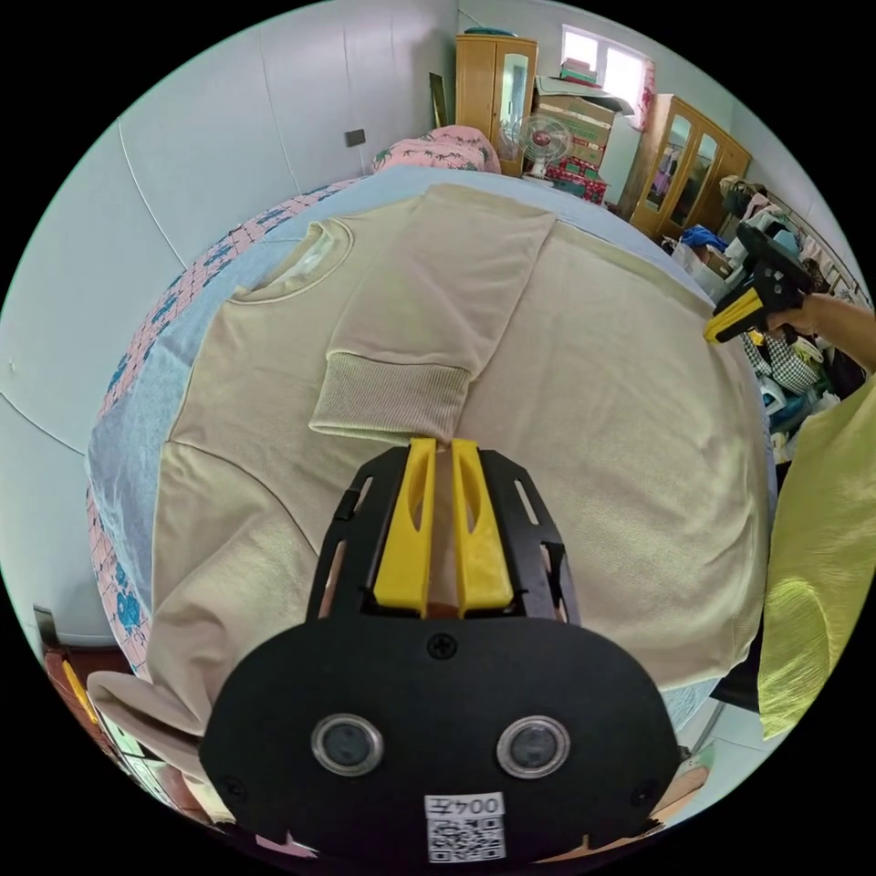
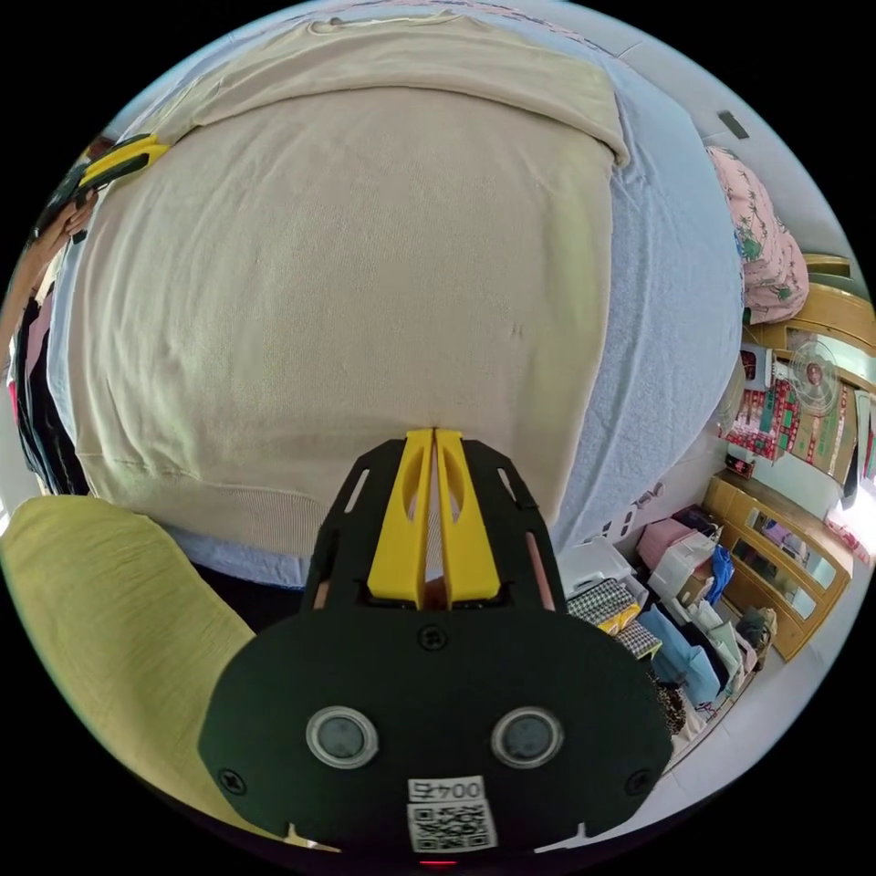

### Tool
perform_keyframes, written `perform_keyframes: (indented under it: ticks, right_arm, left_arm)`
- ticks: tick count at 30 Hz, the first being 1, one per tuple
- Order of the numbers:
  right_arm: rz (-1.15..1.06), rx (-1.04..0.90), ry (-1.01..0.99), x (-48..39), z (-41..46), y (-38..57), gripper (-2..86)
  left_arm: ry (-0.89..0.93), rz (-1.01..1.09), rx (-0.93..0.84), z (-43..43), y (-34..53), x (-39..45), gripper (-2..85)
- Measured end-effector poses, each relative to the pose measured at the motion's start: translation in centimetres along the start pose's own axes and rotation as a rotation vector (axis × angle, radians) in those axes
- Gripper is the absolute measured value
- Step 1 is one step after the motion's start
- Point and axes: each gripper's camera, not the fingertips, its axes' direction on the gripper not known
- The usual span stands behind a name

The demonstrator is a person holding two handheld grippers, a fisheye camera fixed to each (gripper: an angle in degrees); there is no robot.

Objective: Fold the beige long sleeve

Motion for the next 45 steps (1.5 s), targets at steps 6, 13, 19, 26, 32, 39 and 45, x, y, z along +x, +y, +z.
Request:
perform_keyframes:
  ticks: [6,13,19,26,32,39,45]
  right_arm:
    - [0.011,0.279,-0.173,-1.7,-5.3,1.0,4.7]
    - [-0.140,0.503,-0.280,-6.1,-11.6,-4.9,4.2]
    - [-0.366,0.532,-0.183,-13.5,-14.9,-13.1,-0.2]
    - [-0.482,0.406,-0.106,-21.1,-13.3,-21.4,-0.6]
    - [-0.520,0.302,0.015,-23.6,-13.2,-23.0,0.4]
    - [-0.427,0.481,-0.282,-16.8,-17.0,-19.4,7.9]
    - [-0.220,0.587,-0.264,-7.8,-16.4,-12.8,7.9]
  left_arm:
    - [0.014,-0.056,0.001,-1.4,0.0,-1.2,1.9]
    - [0.081,-0.217,0.033,-2.4,0.8,-2.9,1.7]
    - [0.072,-0.299,0.057,-2.3,1.4,-2.8,2.0]
    - [0.046,-0.315,0.098,-2.7,1.8,-2.5,2.2]
    - [-0.016,-0.291,0.090,-3.1,1.3,-1.8,2.8]
    - [-0.041,-0.322,0.077,-4.3,2.1,-1.3,4.8]
    - [-0.046,-0.490,0.238,-9.1,1.2,-2.4,1.2]
